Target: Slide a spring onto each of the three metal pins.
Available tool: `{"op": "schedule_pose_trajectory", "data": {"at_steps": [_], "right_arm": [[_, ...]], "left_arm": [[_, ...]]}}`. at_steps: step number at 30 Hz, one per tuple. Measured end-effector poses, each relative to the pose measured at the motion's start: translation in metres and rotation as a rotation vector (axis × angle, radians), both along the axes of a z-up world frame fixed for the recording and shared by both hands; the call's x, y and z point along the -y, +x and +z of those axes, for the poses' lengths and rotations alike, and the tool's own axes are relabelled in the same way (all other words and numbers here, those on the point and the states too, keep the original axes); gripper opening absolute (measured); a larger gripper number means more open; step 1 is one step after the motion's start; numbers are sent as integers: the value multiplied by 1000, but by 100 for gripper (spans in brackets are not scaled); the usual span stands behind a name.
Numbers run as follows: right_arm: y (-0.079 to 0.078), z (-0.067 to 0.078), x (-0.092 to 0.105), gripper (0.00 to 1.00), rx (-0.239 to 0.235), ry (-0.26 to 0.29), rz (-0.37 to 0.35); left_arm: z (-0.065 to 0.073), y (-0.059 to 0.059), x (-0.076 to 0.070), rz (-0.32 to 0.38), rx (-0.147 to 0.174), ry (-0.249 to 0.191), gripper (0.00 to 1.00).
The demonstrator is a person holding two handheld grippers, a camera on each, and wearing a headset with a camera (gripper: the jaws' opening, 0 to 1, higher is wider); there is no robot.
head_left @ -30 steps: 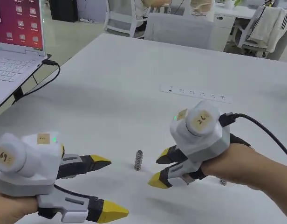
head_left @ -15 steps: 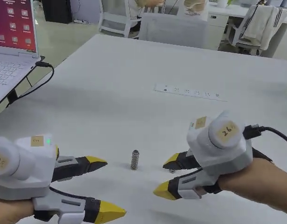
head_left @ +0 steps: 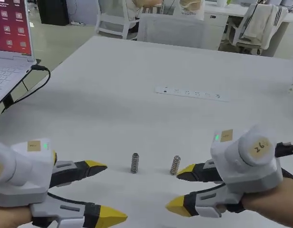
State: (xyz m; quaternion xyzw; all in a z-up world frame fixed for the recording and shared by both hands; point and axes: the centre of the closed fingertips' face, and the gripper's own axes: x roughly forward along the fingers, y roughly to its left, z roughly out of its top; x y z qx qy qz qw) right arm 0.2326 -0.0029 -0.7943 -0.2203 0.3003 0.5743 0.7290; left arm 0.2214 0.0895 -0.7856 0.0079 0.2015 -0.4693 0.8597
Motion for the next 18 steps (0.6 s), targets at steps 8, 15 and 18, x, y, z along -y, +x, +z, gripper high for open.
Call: {"op": "schedule_pose_trajectory", "data": {"at_steps": [8,15,18], "right_arm": [[-3,0,22,44,-6,26,-64],[-4,0,42,45,-15,45,-126],[-3,0,52,46,-12,51,-159]], "left_arm": [[1,0,0,-3,-2,-7,71],[1,1,2,-11,-5,-6,72],[1,1,2,-14,-8,-5,72]]}}
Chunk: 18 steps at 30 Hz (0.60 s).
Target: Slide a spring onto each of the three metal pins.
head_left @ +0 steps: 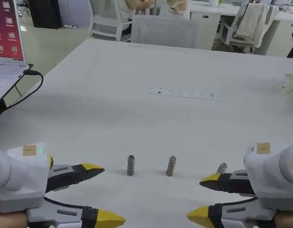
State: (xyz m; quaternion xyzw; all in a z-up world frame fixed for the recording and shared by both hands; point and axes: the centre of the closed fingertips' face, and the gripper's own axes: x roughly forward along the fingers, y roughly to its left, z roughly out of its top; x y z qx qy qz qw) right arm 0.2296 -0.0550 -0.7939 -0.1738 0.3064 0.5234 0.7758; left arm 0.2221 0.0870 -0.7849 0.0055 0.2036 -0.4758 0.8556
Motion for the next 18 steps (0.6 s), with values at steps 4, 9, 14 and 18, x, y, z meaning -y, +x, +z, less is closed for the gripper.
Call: {"op": "schedule_pose_trajectory", "data": {"at_steps": [4,9,14,18], "right_arm": [[3,0,13,47,1,10,-47],[7,-1,31,48,8,30,-99],[11,0,48,50,22,66,-154],[14,1,59,52,45,78,-187]], "left_arm": [[0,0,0,0,-3,-3,73],[-1,-1,0,0,-6,-3,73],[0,0,0,2,-4,-3,74],[-1,0,0,5,-6,-4,74]]}}
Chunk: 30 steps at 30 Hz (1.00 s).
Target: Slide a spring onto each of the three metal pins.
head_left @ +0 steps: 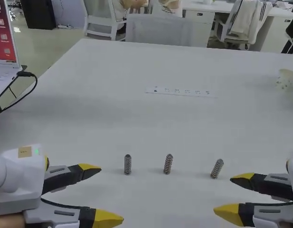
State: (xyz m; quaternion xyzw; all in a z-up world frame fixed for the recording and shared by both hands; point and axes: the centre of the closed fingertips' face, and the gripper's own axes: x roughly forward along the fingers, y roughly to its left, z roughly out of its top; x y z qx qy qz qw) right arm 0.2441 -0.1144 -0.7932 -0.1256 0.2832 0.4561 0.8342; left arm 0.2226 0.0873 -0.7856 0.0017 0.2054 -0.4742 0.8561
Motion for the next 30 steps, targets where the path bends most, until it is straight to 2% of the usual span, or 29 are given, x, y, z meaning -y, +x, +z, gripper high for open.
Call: {"op": "schedule_pose_trajectory", "data": {"at_steps": [5,7,9,12,18,23,30], "right_arm": [[2,-1,7,55,23,20,-28],[4,1,7,60,55,40,-34],[4,1,7,63,52,56,-46],[5,3,5,69,90,74,-49],[10,-5,6,80,127,85,-46],[12,-13,10,90,102,102,-73],[14,-15,15,91,97,93,-88]], "left_arm": [[-2,0,-1,5,-6,0,74],[-3,0,-2,8,-7,2,74],[-3,0,-2,8,-6,2,74],[-3,1,-2,10,-6,2,74],[-5,1,-3,17,-11,2,74],[-7,1,-3,19,-16,3,74],[-7,3,-4,23,-15,2,74]]}}
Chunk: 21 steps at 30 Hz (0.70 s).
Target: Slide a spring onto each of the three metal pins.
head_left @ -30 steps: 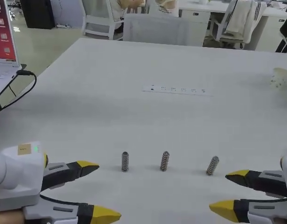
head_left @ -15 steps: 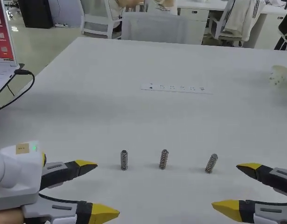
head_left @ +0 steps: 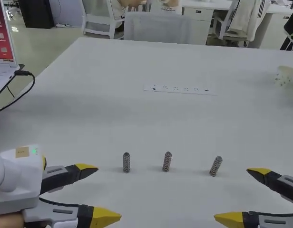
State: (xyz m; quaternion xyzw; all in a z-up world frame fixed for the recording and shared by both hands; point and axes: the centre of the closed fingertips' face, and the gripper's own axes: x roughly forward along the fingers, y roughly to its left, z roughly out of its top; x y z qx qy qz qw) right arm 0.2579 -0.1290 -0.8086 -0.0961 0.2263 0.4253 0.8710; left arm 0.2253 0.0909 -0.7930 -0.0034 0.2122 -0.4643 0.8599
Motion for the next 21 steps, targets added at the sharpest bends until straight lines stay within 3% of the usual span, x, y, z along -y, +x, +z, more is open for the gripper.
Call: {"op": "schedule_pose_trajectory", "data": {"at_steps": [21], "right_arm": [[1,5,-3,88,0,-12,6]], "left_arm": [[1,0,0,0,2,2,73]]}}
